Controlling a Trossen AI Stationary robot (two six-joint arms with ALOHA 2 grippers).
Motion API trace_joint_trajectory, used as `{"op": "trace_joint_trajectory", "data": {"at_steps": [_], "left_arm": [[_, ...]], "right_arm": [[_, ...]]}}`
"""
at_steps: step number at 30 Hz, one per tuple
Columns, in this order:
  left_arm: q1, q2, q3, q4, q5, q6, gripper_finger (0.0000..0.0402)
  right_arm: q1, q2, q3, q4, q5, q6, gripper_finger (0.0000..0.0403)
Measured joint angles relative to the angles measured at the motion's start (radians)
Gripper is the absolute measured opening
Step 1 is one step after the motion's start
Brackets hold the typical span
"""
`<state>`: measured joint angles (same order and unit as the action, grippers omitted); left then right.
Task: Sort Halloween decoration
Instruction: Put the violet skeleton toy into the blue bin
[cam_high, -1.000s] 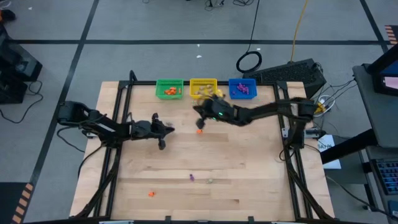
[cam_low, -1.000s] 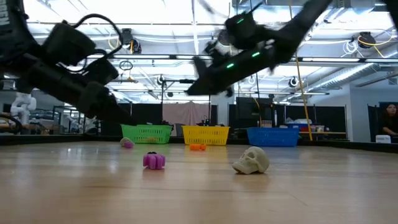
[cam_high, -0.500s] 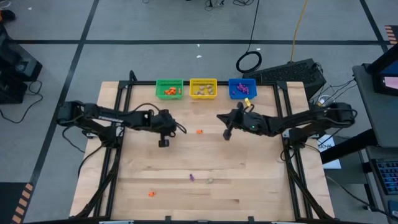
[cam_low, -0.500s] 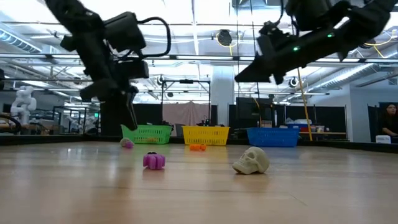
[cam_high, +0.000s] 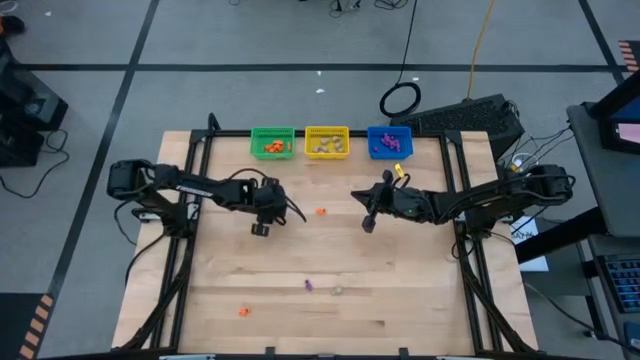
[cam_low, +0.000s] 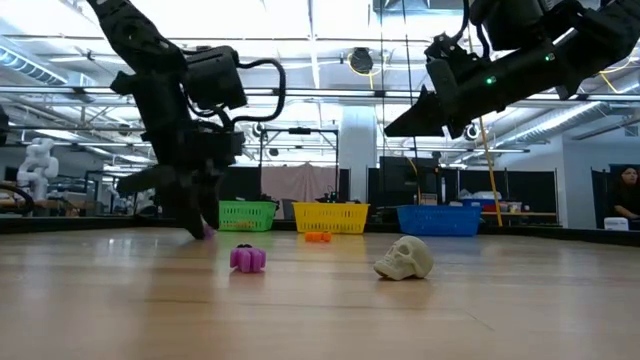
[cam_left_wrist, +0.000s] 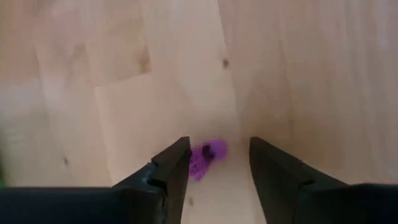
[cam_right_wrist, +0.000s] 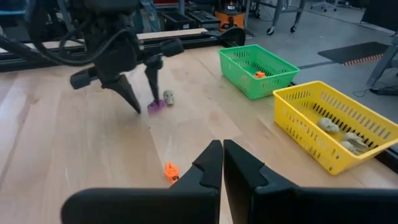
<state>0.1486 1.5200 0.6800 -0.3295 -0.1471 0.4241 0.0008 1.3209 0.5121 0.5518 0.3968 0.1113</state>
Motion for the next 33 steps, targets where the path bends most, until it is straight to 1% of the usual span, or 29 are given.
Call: {"op": "trace_joint_trajectory", "data": {"at_steps": [3,6,9,14,16,20,24,27,30,33], "left_arm": [[0.003,0.029,0.004,0.028,-0.031,0.048,0.0169],[0.005,0.041,0.003,0.043,-0.041,0.053,0.0165],[0.005,0.042,0.003,0.049,-0.044,0.053,0.0136],[0.005,0.043,0.002,0.058,-0.056,0.053,0.004],[0.006,0.043,0.002,0.063,-0.063,0.044,0.0014],[0.006,0.043,0.025,0.035,-0.062,-0.011,0.0013],[0.018,0.012,0.094,0.016,-0.062,-0.097,0.0002],[0.074,-0.015,0.162,-0.025,-0.064,-0.183,0.0001],[0.182,-0.016,0.23,-0.084,-0.106,-0.228,0.0001],[0.318,-0.011,0.285,-0.099,-0.128,-0.218,0.0001]], "right_arm": [[0.006,0.0,0.0,0.003,0.0,0.0,0.0],[0.008,0.0,0.0,0.005,0.0,-0.002,0.0],[0.008,0.0,0.0,0.005,0.0,-0.002,0.0],[0.008,0.0,0.0,0.005,0.0,-0.002,0.0],[0.008,0.0,0.0,0.005,0.0,-0.001,0.0],[0.008,0.0,0.0,0.005,0.0,-0.001,0.0],[0.008,0.0,0.0,0.005,0.0,-0.001,0.0],[0.008,0.0,0.0,0.005,0.0,-0.001,0.0],[0.008,0.0,0.0,0.005,0.0,0.0,0.0],[0.008,0.0,0.0,0.005,0.0,0.003,0.0]]}}
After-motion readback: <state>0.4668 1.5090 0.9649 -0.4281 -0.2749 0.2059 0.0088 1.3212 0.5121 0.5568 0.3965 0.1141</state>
